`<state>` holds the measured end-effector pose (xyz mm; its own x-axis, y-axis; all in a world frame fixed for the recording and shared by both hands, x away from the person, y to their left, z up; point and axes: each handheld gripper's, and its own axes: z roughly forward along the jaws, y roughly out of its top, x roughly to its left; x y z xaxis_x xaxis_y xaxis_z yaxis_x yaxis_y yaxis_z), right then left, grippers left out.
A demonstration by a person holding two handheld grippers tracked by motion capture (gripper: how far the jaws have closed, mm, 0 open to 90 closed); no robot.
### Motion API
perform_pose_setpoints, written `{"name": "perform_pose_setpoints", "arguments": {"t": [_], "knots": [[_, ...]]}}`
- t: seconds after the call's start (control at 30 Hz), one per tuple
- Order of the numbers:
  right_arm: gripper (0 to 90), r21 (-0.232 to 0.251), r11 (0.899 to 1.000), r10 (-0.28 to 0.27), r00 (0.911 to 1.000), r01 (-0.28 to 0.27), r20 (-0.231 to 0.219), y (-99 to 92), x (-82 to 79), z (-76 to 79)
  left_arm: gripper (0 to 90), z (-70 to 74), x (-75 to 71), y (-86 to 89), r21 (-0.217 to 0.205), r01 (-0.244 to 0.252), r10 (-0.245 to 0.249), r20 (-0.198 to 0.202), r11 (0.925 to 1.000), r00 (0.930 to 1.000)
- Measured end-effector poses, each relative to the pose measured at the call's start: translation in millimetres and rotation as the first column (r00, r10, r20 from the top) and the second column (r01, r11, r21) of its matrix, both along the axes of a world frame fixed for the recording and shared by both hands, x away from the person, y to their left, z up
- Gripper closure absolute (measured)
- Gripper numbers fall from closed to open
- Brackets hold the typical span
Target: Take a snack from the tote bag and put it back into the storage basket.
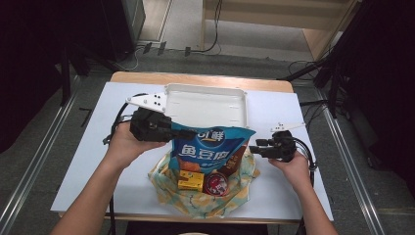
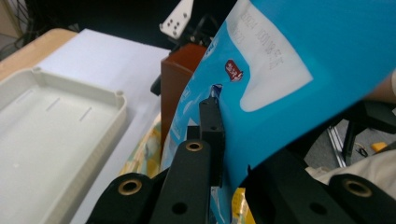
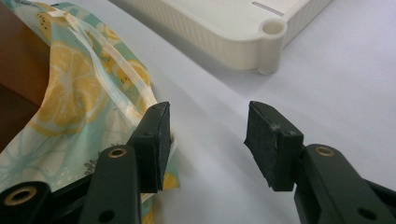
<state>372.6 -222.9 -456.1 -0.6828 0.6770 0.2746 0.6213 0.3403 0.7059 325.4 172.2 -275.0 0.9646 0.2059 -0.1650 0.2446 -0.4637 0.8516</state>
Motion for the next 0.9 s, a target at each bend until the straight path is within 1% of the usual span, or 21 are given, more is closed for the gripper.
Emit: {"name": "perform_pose_setpoints", "arguments": {"t": [0.03, 0.1, 0.13, 0.17, 0.2, 0.27, 0.3, 0.33, 0.47, 0.5, 0.53, 0.63, 0.73, 0.77, 0.83, 0.87, 0.9], "knots": [[51.1, -0.002, 1.0, 0.003, 1.0, -0.003, 0.001, 0.3, -0.1, 0.0, 89.3, 2.9, 0.6, 0.3, 0.002, -0.007, 0.007, 0.006, 1.0, 1.0], [51.1, 0.0, 1.0, 0.006, 1.0, -0.006, 0.003, 0.6, -0.3, 0.0, 89.3, 7.8, 0.9, 1.2, -0.012, -0.013, 0.013, 0.009, 0.9998, 0.9999], [51.1, -0.002, 1.0, 0.007, 1.0, -0.007, 0.004, 0.6, -0.4, 0.1, 89.2, 10.6, 1.0, 2.4, -0.016, -0.02, 0.02, 0.019, 0.9997, 0.9996], [51.1, -0.001, 1.0, 0.006, 1.0, -0.006, 0.003, 0.4, -0.4, 0.2, 89.3, 13.3, 1.3, 4.0, -0.022, -0.019, 0.019, 0.014, 0.9996, 0.9997], [51.1, 0.001, 1.0, 0.004, 1.0, -0.004, 0.0, 0.2, -0.5, 0.1, 89.2, 16.4, 1.3, 6.1, -0.031, -0.029, 0.029, 0.019, 0.9991, 0.9994], [51.0, 0.001, 1.0, 0.002, 1.0, -0.002, -0.001, -0.2, -0.3, 0.0, 89.2, 20.7, 1.8, 9.2, -0.038, -0.042, 0.042, 0.015, 0.9984, 0.999], [50.9, 0.0, 1.0, 0.003, 1.0, -0.003, -0.001, -0.4, -0.3, 0.1, 89.2, 23.3, 1.9, 11.2, -0.04, -0.052, 0.053, 0.022, 0.9978, 0.9983], [50.9, 0.003, 1.0, 0.003, 1.0, -0.003, -0.002, -0.4, -0.4, 0.3, 89.2, 25.7, 2.1, 13.3, -0.044, -0.051, 0.052, 0.02, 0.9977, 0.9985], [50.9, 0.004, 1.0, 0.006, 1.0, -0.006, 0.004, -0.2, -0.3, 0.6, 89.2, 35.3, -0.5, 22.9, -0.05, -0.085, 0.088, 0.049, 0.9951, 0.995], [50.9, 0.004, 1.0, 0.005, 1.0, -0.005, 0.005, -0.1, -0.2, 0.4, 89.1, 37.0, -0.6, 25.9, -0.051, -0.089, 0.091, 0.049, 0.9948, 0.9946], [50.9, 0.004, 1.0, 0.006, 1.0, -0.006, 0.005, 0.0, -0.1, 0.2, 89.1, 38.3, -1.4, 28.6, -0.052, -0.105, 0.107, 0.056, 0.9931, 0.9926], [50.9, 0.005, 1.0, 0.007, 1.0, -0.007, 0.006, 0.1, 0.0, 0.0, 89.1, 39.4, -3.0, 37.8, -0.054, -0.133, 0.136, 0.068, 0.9897, 0.9884], [50.9, 0.009, 1.0, 0.008, 1.0, -0.008, 0.004, 0.1, 0.0, 0.1, 89.1, 38.9, -2.4, 45.8, -0.054, -0.154, 0.157, 0.061, 0.9866, 0.9857], [50.9, 0.01, 1.0, 0.008, 1.0, -0.009, 0.004, 0.1, 0.0, 0.2, 89.1, 38.9, -2.7, 48.7, -0.051, -0.166, 0.169, 0.066, 0.9848, 0.9834], [50.9, 0.012, 1.0, 0.009, 0.9999, -0.01, 0.006, -0.1, -0.2, 0.6, 89.1, 38.8, -2.8, 52.4, -0.05, -0.179, 0.182, 0.065, 0.9826, 0.9812], [50.9, 0.014, 1.0, 0.009, 0.9999, -0.009, 0.006, 0.1, -0.3, 0.7, 89.1, 39.1, -2.7, 54.1, -0.049, -0.191, 0.194, 0.067, 0.9804, 0.9787], [50.9, 0.014, 1.0, 0.01, 0.9999, -0.01, 0.008, 0.2, -0.2, 0.8, 89.1, 39.2, -2.1, 55.4, -0.053, -0.196, 0.199, 0.062, 0.9793, 0.9781]]}}
